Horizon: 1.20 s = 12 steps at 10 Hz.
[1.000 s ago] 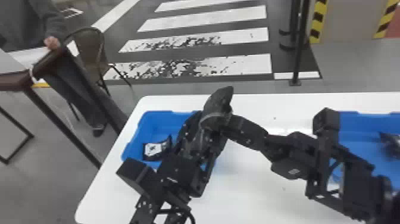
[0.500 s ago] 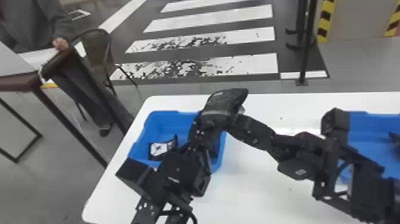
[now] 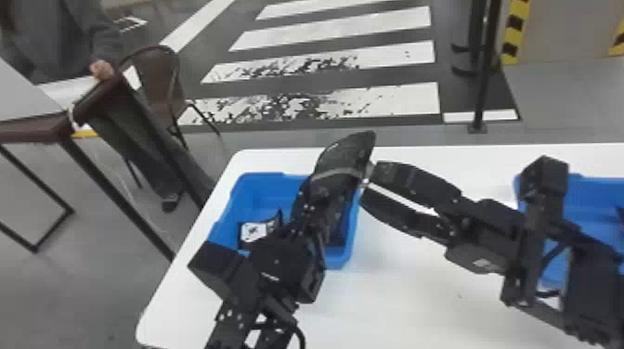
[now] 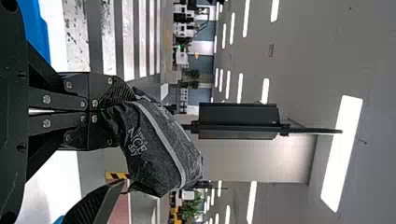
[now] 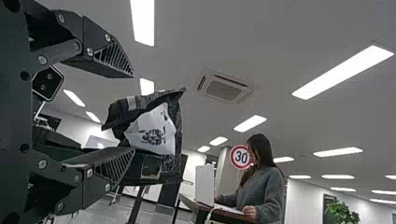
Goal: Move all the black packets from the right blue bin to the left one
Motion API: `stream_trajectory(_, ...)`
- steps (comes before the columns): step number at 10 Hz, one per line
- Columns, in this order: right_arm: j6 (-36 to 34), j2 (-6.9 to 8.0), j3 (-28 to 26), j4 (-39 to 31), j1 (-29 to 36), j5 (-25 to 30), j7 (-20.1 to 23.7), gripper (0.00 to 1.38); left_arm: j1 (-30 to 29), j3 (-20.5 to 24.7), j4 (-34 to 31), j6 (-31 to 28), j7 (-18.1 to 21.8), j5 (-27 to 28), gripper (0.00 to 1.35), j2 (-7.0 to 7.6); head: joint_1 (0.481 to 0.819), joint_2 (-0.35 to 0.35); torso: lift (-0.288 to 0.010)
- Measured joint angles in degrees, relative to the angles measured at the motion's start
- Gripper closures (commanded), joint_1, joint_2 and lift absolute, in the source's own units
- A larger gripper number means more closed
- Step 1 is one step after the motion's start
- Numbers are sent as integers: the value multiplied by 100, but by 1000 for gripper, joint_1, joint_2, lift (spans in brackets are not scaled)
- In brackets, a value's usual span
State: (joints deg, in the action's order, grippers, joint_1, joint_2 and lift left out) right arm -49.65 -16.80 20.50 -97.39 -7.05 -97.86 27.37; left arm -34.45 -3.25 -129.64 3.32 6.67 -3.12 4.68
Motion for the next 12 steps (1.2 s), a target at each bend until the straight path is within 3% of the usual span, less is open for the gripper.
stream_trajectory(2,-11,-7,-83,-37,43,1,5,19,283,103,417,-50,-34,353,1205,-32,695,315,-140)
stream_trajectory(5,-11,-29,-161,-55,157,-98,5,27,1347,706,2120,158,-197,1598,1204,-208,695,350,-140)
stream_trajectory(6,-11,-41,-165,-59,176,-118,5,27,1692,914,2628,172,-266,2047,1087,-224,695,350,-140)
stream_trajectory(7,-12,-50,-184,-82,197,-128,5,28,1956,1104,3056,172,-356,2299,492,-229,695,350,-140)
stream_trajectory(8,-15,-56,-235,-115,230,-122,5,28,2080,1251,3326,84,-354,2150,-2,-230,695,350,-140)
stream_trajectory(9,-23,-59,-351,-159,286,-76,4,35,2065,1344,3404,51,-256,1788,61,-230,695,350,-140)
stream_trajectory(10,-26,-59,-540,-219,363,59,-3,42,2004,1411,3417,174,-48,1505,217,-238,695,350,-140)
stream_trajectory(12,-27,-40,-1075,-323,478,831,-8,44,1748,1354,3212,863,374,724,331,-241,695,350,-140)
